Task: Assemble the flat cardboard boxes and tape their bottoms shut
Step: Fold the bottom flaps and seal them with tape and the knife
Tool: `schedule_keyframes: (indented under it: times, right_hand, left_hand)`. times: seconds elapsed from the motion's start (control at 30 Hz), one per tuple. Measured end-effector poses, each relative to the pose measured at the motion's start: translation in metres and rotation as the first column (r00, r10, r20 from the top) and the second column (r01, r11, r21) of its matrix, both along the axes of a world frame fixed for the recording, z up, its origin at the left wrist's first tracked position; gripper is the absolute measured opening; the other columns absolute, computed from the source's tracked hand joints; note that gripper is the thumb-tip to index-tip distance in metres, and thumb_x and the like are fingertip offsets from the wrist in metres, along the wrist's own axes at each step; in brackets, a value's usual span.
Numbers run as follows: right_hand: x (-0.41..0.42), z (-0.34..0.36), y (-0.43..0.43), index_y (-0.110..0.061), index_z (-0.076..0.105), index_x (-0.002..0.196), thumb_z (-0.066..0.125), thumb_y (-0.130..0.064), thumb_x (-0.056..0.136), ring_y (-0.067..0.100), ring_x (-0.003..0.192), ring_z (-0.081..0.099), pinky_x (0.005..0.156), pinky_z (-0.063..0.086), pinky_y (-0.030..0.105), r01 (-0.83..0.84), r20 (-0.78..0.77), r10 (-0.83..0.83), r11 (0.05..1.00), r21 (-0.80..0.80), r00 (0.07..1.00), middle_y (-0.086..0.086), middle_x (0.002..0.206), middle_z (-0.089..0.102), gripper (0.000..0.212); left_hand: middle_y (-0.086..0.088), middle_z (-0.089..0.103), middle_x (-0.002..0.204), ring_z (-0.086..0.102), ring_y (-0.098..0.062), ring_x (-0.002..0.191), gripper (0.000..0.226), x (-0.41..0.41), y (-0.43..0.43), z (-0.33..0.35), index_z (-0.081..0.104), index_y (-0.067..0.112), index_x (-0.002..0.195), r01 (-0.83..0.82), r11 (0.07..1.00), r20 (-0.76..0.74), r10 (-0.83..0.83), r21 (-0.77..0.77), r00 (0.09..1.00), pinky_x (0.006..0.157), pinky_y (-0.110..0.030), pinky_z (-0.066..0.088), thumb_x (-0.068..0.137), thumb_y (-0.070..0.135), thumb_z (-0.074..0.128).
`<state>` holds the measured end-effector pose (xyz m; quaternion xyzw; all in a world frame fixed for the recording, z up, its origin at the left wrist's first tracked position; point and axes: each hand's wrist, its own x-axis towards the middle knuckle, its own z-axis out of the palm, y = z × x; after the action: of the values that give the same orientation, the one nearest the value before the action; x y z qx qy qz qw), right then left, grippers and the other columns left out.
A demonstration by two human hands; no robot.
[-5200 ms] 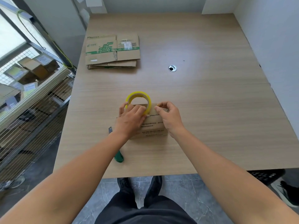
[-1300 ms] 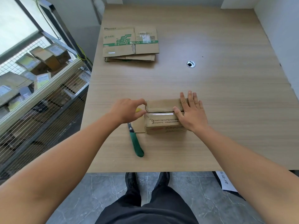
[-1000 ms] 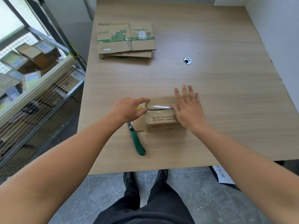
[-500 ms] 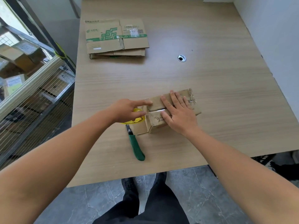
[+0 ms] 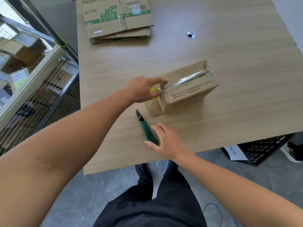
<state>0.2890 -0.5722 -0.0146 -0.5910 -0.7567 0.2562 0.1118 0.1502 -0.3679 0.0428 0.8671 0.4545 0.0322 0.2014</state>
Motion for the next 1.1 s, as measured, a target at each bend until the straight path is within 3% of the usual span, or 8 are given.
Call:
schedule_keyframes:
  times: [0.13, 0.3, 0.4, 0.5, 0.6, 0.87, 1.0, 1.1]
  right_hand:
    - [-0.028, -0.019, 0.013, -0.011, 0.036, 0.146, 0.052, -0.063, 0.093, 0.032, 0.126, 0.042, 0.103, 0.042, 0.045, 0.136, 0.202, -0.099, 0.974, -0.18, 0.974, 0.012, 0.14, 0.045, 0.077]
    - [-0.031, -0.026, 0.013, -0.004, 0.044, 0.134, 0.047, -0.025, 0.097, 0.035, 0.114, 0.048, 0.091, 0.042, 0.043, 0.033, 0.332, 0.018, 0.988, -0.148, 0.943, 0.016, 0.128, 0.049, 0.042]
    - [-0.014, -0.019, 0.004, -0.002, 0.049, 0.119, 0.045, -0.017, 0.093, 0.033, 0.1, 0.047, 0.088, 0.045, 0.045, 0.057, 0.235, -0.009, 0.979, -0.197, 0.972, 0.019, 0.114, 0.053, 0.03]
    - [0.016, -0.002, -0.011, -0.01, 0.047, 0.101, 0.045, -0.025, 0.101, 0.022, 0.083, 0.044, 0.074, 0.039, 0.038, 0.166, 0.049, -0.159, 0.948, -0.272, 0.986, 0.006, 0.095, 0.05, 0.015]
    - [0.043, 0.018, -0.029, -0.014, 0.051, 0.097, 0.051, -0.031, 0.105, 0.012, 0.073, 0.04, 0.067, 0.03, 0.028, 0.176, -0.09, -0.193, 0.969, -0.172, 0.977, -0.005, 0.084, 0.045, 0.018]
    - [0.043, 0.09, 0.019, -0.016, 0.062, 0.106, 0.055, -0.031, 0.099, 0.016, 0.098, 0.053, 0.087, 0.041, 0.021, 0.515, -0.418, -0.401, 0.831, 0.208, 0.815, -0.006, 0.101, 0.06, 0.019]
    - [0.017, 0.104, 0.066, -0.008, 0.06, 0.117, 0.05, -0.032, 0.103, 0.018, 0.101, 0.054, 0.085, 0.04, 0.024, 0.53, -0.418, -0.464, 0.846, 0.051, 0.781, 0.0, 0.104, 0.06, 0.029]
    - [0.013, 0.093, 0.081, -0.001, 0.055, 0.119, 0.045, -0.03, 0.106, 0.038, 0.131, 0.045, 0.11, 0.036, 0.045, 0.492, -0.219, -0.5, 0.866, -0.095, 0.838, 0.022, 0.128, 0.058, 0.033]
  left_hand:
    - [0.014, 0.041, 0.064, 0.047, -0.02, 0.076, 0.047, -0.001, -0.001, -0.002, 0.041, 0.059, 0.14, -0.006, 1.0, -0.008, 0.007, 0.013, 1.0, 0.071, -0.031, 0.034, 0.095, 0.058, 0.052]
    - [0.018, 0.039, 0.062, 0.046, -0.021, 0.075, 0.046, -0.001, 0.0, -0.008, 0.039, 0.061, 0.14, 0.006, 0.999, -0.01, -0.006, 0.04, 1.0, 0.07, -0.032, 0.034, 0.095, 0.058, 0.05]
    - [0.012, 0.043, 0.065, 0.046, -0.021, 0.076, 0.046, -0.001, 0.001, -0.005, 0.038, 0.061, 0.139, 0.017, 0.999, -0.021, -0.017, 0.028, 1.0, 0.071, -0.033, 0.035, 0.095, 0.059, 0.049]
    - [0.007, 0.05, 0.076, 0.047, -0.022, 0.078, 0.044, 0.001, 0.004, -0.001, 0.039, 0.062, 0.135, 0.019, 1.0, -0.029, -0.019, 0.0, 0.999, 0.071, -0.034, 0.037, 0.093, 0.062, 0.05]
    - [0.006, 0.052, 0.079, 0.048, -0.023, 0.078, 0.043, 0.002, 0.008, -0.002, 0.037, 0.063, 0.133, 0.019, 1.0, -0.043, -0.019, -0.008, 0.999, 0.071, -0.034, 0.039, 0.092, 0.064, 0.05]
    - [-0.001, 0.059, 0.08, 0.065, -0.034, 0.087, 0.042, 0.006, 0.001, -0.003, 0.039, 0.056, 0.133, 0.03, 0.999, -0.021, -0.031, -0.045, 0.999, 0.068, -0.035, 0.039, 0.093, 0.061, 0.05]
    - [-0.002, 0.067, 0.081, 0.065, -0.033, 0.084, 0.035, 0.011, -0.009, -0.002, 0.036, 0.056, 0.125, -0.025, 0.997, 0.005, 0.026, -0.073, 1.0, 0.067, -0.035, 0.044, 0.094, 0.06, 0.049]
    - [0.008, 0.062, 0.075, 0.061, -0.02, 0.075, 0.043, 0.004, -0.015, -0.001, 0.038, 0.058, 0.134, -0.083, 0.98, 0.108, 0.104, -0.181, 0.989, 0.068, -0.032, 0.044, 0.094, 0.055, 0.053]
